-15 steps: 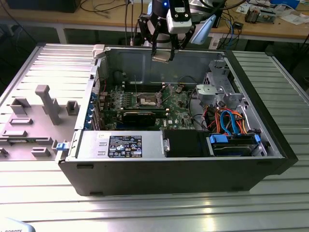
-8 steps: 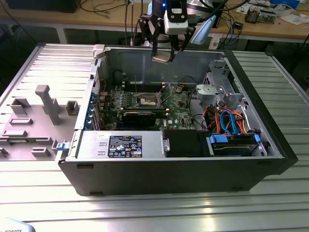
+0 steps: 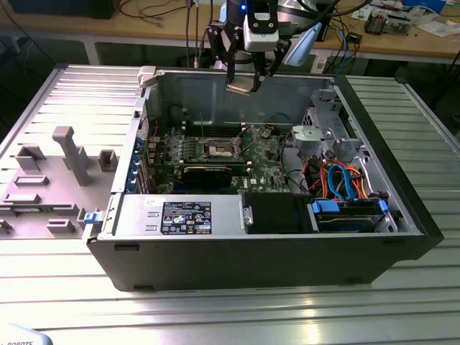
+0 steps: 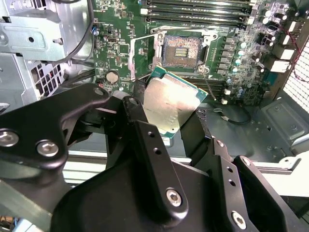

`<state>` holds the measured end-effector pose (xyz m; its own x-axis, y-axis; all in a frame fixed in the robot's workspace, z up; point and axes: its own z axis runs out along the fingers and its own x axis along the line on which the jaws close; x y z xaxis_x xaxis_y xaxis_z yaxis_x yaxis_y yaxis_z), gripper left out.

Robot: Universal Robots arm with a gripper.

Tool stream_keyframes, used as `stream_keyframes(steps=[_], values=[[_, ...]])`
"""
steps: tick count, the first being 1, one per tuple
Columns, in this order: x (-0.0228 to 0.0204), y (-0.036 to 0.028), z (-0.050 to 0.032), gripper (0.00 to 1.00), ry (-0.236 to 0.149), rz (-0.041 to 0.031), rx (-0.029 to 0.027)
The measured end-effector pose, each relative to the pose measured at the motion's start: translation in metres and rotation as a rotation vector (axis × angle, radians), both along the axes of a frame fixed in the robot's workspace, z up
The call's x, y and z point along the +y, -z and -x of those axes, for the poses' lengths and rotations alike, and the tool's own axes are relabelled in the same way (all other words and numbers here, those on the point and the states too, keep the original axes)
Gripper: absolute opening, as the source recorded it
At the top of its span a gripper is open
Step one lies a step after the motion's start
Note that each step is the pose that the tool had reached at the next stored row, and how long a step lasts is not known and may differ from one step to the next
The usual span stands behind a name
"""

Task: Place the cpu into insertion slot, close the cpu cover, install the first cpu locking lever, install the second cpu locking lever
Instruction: 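Place the cpu into insertion slot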

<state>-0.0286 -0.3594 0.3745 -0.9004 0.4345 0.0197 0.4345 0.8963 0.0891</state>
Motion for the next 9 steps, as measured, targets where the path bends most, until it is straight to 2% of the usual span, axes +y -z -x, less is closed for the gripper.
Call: stream_keyframes(steps=[5,9], values=[[0.0,0.0,-0.0001,0.54,0.007,0.0,-0.0001],[0.0,0.0002,-0.0001,0.54,0.037,0.0,0.0]])
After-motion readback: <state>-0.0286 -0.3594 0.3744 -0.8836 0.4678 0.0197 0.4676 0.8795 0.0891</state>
